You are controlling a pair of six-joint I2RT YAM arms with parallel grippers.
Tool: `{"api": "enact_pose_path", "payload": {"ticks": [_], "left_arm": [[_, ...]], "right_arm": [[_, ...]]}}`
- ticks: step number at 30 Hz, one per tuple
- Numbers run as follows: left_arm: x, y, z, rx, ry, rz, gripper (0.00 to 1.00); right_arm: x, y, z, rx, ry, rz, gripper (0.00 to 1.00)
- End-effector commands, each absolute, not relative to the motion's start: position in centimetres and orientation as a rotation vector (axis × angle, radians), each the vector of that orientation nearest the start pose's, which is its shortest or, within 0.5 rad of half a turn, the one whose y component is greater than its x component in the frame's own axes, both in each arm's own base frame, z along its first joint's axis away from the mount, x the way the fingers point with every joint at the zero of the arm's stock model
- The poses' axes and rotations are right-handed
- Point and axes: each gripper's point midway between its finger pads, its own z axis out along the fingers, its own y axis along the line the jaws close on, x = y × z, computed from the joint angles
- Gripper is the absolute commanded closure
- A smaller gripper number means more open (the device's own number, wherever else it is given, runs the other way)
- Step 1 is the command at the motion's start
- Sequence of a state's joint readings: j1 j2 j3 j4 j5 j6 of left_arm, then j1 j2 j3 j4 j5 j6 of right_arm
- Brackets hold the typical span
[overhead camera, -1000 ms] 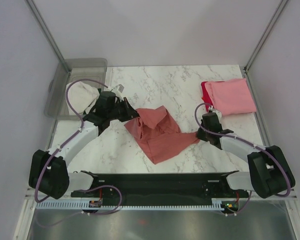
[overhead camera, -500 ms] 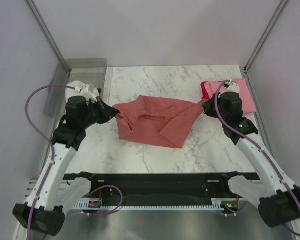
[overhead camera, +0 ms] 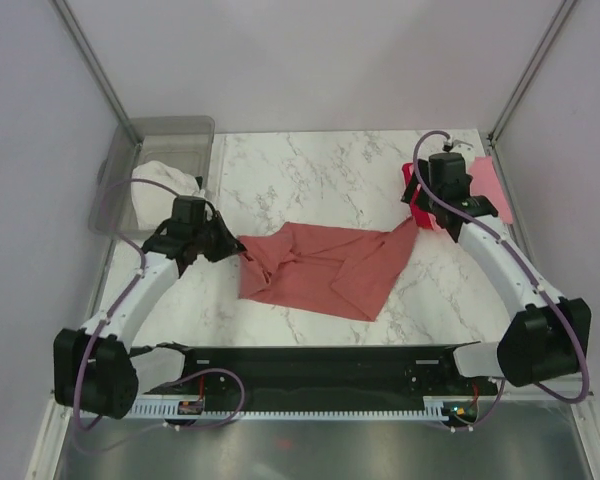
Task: Fold and stack the t-shirts
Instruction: Flatten the tshirt out
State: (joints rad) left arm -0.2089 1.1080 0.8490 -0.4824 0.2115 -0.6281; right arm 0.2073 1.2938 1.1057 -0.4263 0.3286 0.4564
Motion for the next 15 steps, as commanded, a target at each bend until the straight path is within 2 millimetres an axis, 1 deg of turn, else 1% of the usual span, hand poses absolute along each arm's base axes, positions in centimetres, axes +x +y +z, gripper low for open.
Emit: {"api": "enact_pose_path", "payload": {"ticks": [1,2,3,4,5,6,7,8,9,10,11,12,13,14,15], "left_arm": [[30.4,-12.8,13.6,-0.471,2.368,-0.689,0.96],[30.6,-12.8,13.4,-0.463,2.365,-0.685,0.87],[30.6,-12.7,13.1,-0.455,2.368,-0.676,0.79],[30.3,-12.3,12.5,-0.464,2.375,-0.644,0.67],[30.3,-12.0,13.0,-0.451,2.345,-0.626,0.42],[30.2,-11.5,13.1,-0.457,2.325,-0.584,0.35],[29.9,-11.4,13.0,-0.453,2.317,-0.569,0.31],[29.6,-11.4,14.1,-0.426,2.279,-0.568,0.27],[29.5,-11.4,14.5,-0.409,2.266,-0.562,0.26],[29.3,-11.6,14.8,-0.383,2.257,-0.551,0.21],[29.1,-11.7,15.4,-0.358,2.242,-0.546,0.19],[28.7,-11.8,15.4,-0.343,2.251,-0.537,0.18],[28.4,-12.2,15.7,-0.307,2.253,-0.534,0.08],[28.1,-12.4,15.8,-0.287,2.251,-0.535,0.01],[28.0,-12.6,16.4,-0.268,2.233,-0.541,0.0]], "right_arm": [[38.9,5.6,21.7,0.356,2.151,0.095,0.2],[38.5,7.0,21.3,0.307,2.169,0.157,0.23],[37.5,7.5,20.4,0.276,2.188,0.175,0.28],[36.9,8.1,19.8,0.254,2.199,0.193,0.3],[36.0,9.5,19.1,0.21,2.22,0.226,0.3],[34.8,9.9,17.5,0.201,2.258,0.238,0.32],[34.0,11.0,16.8,0.171,2.272,0.264,0.33],[33.3,11.6,15.9,0.157,2.29,0.29,0.35],[32.0,12.2,14.3,0.14,2.326,0.322,0.39],[31.4,13.4,13.9,0.127,2.327,0.365,0.4],[30.4,13.9,12.7,0.116,2.352,0.377,0.4],[29.8,14.5,12.2,0.105,2.36,0.391,0.38],[29.1,15.7,12.0,0.088,2.367,0.41,0.37],[28.6,16.4,11.6,0.07,2.375,0.419,0.36],[28.0,17.0,11.1,0.05,2.387,0.418,0.36]]}}
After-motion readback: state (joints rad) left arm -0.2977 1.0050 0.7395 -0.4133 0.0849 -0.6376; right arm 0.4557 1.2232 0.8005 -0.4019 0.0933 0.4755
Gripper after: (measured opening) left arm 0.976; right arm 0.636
